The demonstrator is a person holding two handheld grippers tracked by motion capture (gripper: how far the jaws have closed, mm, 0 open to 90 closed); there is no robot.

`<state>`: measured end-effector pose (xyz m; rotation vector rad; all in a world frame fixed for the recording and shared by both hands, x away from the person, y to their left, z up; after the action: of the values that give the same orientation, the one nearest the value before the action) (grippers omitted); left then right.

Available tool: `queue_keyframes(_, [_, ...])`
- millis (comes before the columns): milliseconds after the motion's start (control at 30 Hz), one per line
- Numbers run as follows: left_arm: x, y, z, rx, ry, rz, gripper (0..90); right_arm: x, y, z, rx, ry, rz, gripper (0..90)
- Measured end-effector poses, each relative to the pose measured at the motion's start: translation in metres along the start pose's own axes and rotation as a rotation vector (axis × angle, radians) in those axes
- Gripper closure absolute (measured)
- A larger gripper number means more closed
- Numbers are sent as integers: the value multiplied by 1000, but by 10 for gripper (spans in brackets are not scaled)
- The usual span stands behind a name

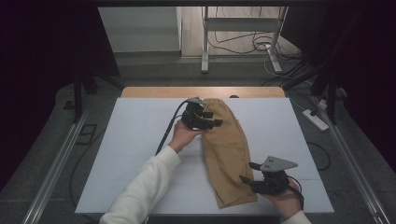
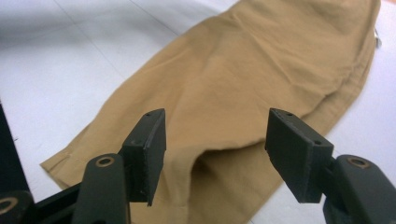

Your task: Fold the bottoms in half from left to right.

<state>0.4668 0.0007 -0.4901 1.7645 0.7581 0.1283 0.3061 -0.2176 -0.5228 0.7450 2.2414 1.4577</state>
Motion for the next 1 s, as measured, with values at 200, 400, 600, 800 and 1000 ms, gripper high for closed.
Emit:
queue_keyframes(200, [2,-9,-25,-15,12,-11,356,-11,0,3,2,-22,18,382])
queue_keyframes(400, [3,-22,-46,-8,28,-10,353,-27,0,16,28,-51,44,382])
queue_keyframes(600, [-1,-34,-60,7,28,0,338,-45,1,33,54,-88,55,382])
queue_keyframes(800, [-7,-46,-72,16,23,-2,335,-61,2,51,64,-119,78,385])
queue_keyframes(1000, [-9,-55,-83,18,21,-6,331,-73,5,72,78,-152,92,410])
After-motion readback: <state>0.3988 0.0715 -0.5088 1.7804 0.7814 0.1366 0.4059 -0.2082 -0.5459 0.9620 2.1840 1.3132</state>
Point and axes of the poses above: each handheld gripper's, and its own axes: z roughly forward along the jaws, y roughly out of its top, x roughly to its left, the point moved 6 cm from there along z, roughly forward along the jaws, and after that the axes turned 13 degrees about -x, right-handed, at the moved point
